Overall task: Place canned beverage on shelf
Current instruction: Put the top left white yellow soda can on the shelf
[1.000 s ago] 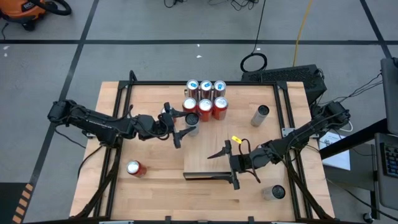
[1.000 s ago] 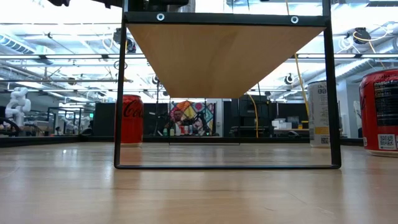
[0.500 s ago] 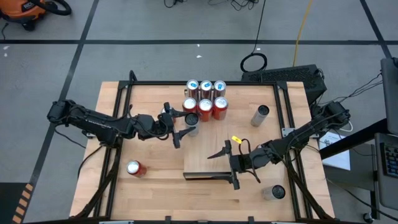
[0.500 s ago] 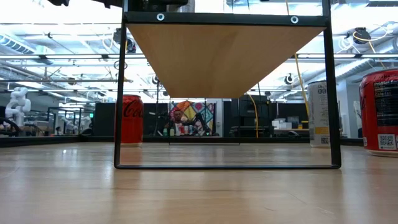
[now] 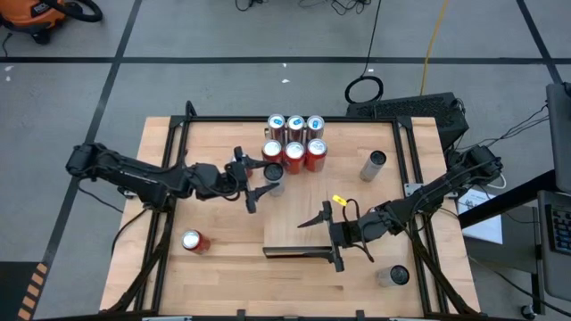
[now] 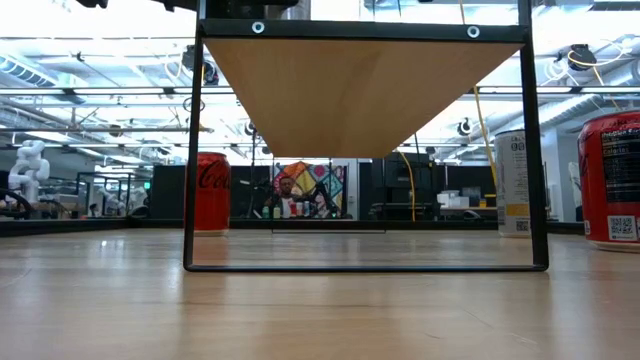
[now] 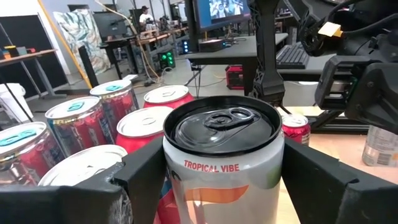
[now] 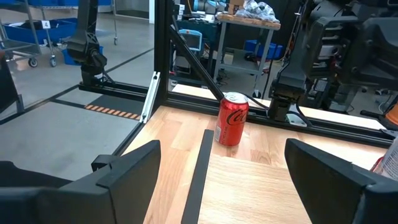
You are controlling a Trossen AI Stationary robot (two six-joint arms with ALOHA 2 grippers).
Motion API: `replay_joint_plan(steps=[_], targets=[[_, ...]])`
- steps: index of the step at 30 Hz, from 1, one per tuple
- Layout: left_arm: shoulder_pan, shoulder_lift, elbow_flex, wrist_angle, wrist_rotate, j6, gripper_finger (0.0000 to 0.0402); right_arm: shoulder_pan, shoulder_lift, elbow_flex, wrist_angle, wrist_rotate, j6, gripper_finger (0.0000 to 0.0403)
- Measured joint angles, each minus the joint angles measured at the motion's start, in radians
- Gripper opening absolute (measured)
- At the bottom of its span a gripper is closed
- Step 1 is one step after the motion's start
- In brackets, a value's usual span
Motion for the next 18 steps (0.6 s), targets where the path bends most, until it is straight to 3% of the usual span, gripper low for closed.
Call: replay_joint_plan(steps=[18], targets=[[0.000,-0.007,0.000,-0.002,-0.017,-0.008,0.0279,0.000,0.000,0.000,0.000,0.000,-0.001,0.0318]])
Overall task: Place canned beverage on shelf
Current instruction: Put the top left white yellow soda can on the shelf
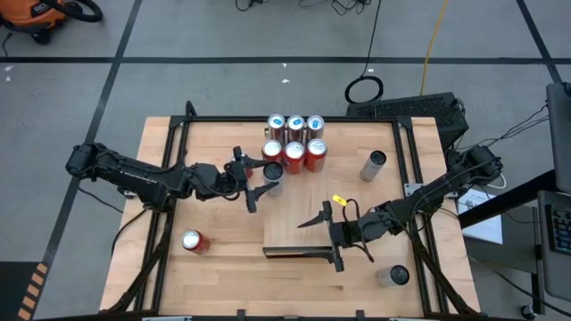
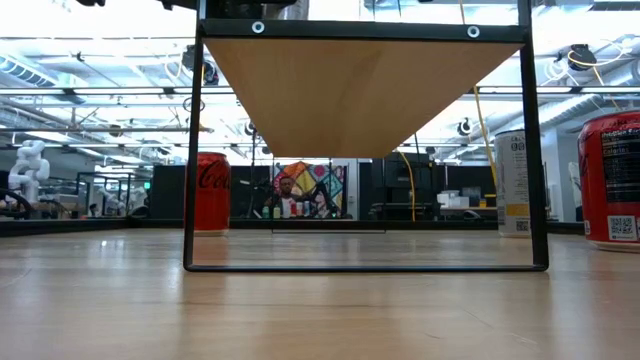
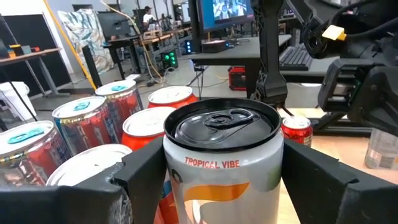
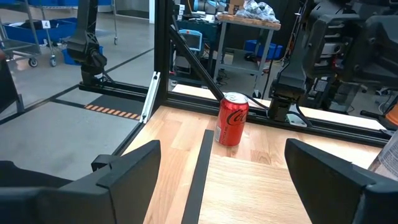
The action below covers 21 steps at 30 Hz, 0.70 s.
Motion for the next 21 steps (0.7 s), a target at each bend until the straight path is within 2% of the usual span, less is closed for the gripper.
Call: replay_joint_plan(steps=[14,21], targets=[[0.000,0.012,0.001,0.004,0.000,-0.003,0.0279,0.000,0.000,0.000,0.002,0.000,-0.001,0.0318],[0.000,0.015,0.001,0.000,0.000,-0.004,0.0313,0.000,0.000,0.000,0.002,0.000,0.000,0.0318]])
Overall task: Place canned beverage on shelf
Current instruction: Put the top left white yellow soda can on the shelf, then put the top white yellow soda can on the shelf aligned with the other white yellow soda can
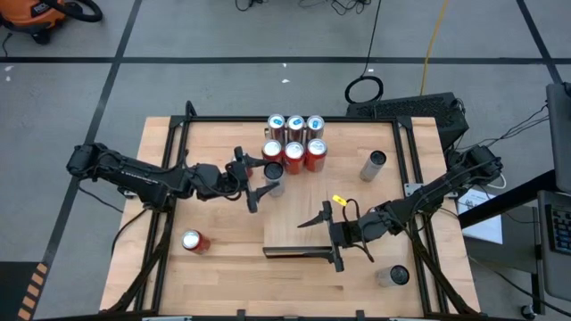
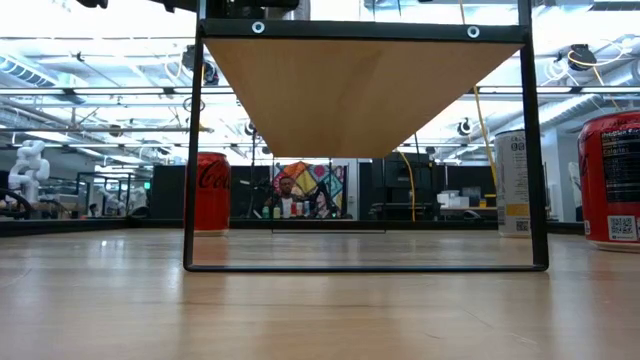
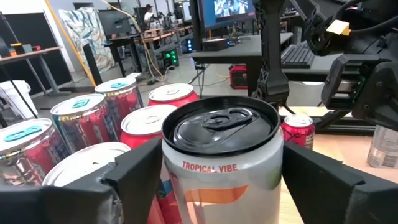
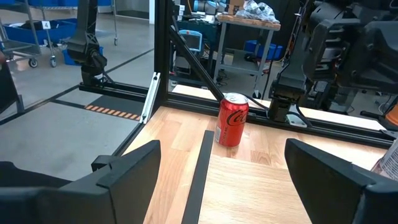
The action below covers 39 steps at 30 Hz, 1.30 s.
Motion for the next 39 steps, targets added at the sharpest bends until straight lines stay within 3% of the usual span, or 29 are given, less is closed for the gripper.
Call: replay_joint_plan(steps=[10,28,39], targets=[[0.000,-0.011,0.000,-0.002,0.000,-0.015,0.0366,0.000,0.000,0.000,-0.001,0.000,0.001,0.0318],[-0.051,-0.147,0.001,-0.056,-0.016,0.008,0.0369,0.000,0.000,0.000,-0.003,0.006,0.052,0.0318],[-0.239,-0.216,0.001,-0.166,-0.145,0.005,0.0369,0.000,-0.147,0.000,-0.161,0.194,0.094,0.0318]])
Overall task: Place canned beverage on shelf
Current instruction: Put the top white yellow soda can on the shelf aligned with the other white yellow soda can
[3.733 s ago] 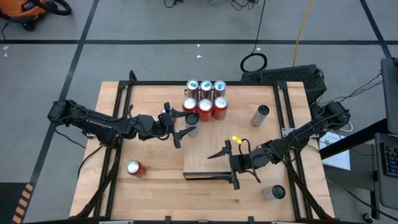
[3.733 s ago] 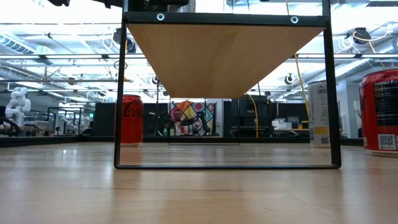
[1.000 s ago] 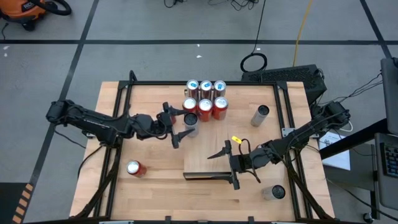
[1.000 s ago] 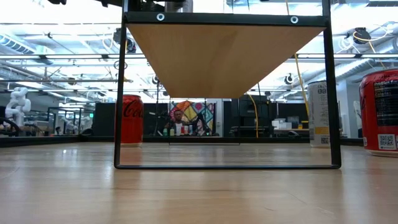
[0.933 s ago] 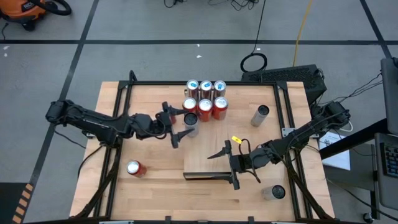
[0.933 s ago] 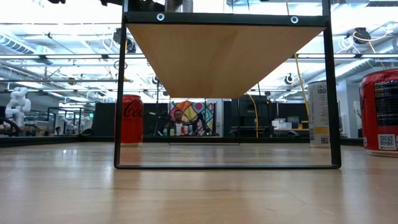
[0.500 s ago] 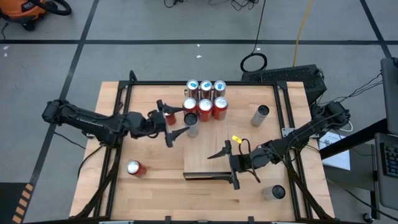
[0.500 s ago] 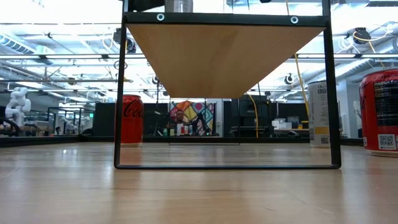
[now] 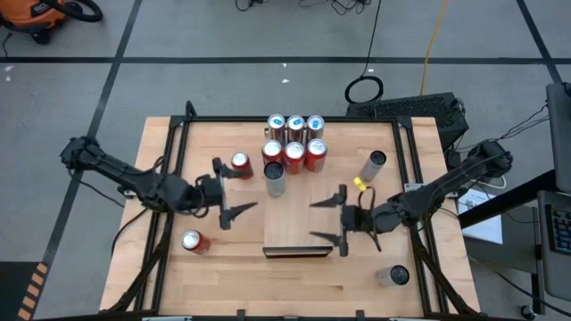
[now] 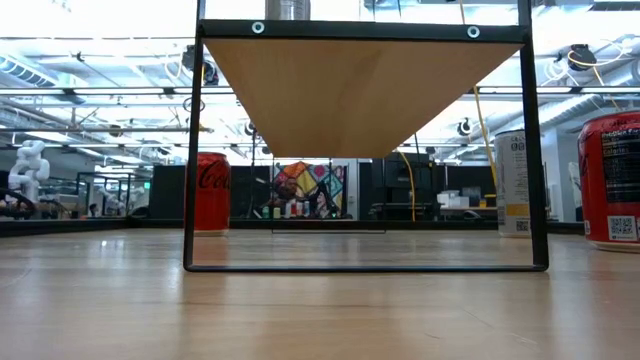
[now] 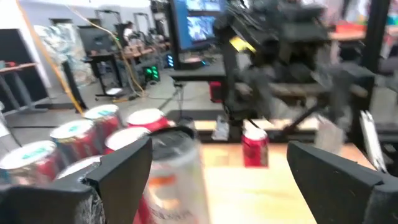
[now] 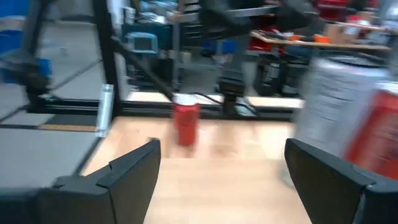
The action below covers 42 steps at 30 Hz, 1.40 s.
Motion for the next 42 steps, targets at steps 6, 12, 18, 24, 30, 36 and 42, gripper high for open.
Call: replay_joint_plan(steps=[6,12,18,24,30,36,42], targets=[[-0.075,0.015,-0.014,-0.044,-0.003,-0.067,0.0369,0.000,-0.148,0.000,-0.233,0.117,0.029,0.0318],[-0.114,0.015,-0.094,-0.016,-0.024,-0.128,0.0369,0.000,-0.274,0.000,-0.492,0.301,0.111,0.0318],[-0.117,0.016,-0.181,0.051,-0.031,-0.180,0.0369,-0.014,-0.349,0.000,-0.754,0.520,0.292,0.0318],[-0.117,0.016,-0.190,0.059,-0.038,-0.180,0.0369,-0.117,-0.419,0.000,-0.965,0.486,0.466,0.0318],[-0.117,0.023,-0.190,0.057,-0.038,-0.175,0.0369,-0.264,-0.475,0.001,-1.113,0.334,0.528,0.0318],[-0.117,0.064,-0.190,0.064,-0.038,-0.183,0.0369,-0.403,-0.482,0.001,-1.293,0.158,0.555,0.0318],[-0.117,0.119,-0.190,0.123,-0.044,-0.183,0.0369,-0.464,-0.479,0.001,-1.326,0.061,0.477,0.0318]])
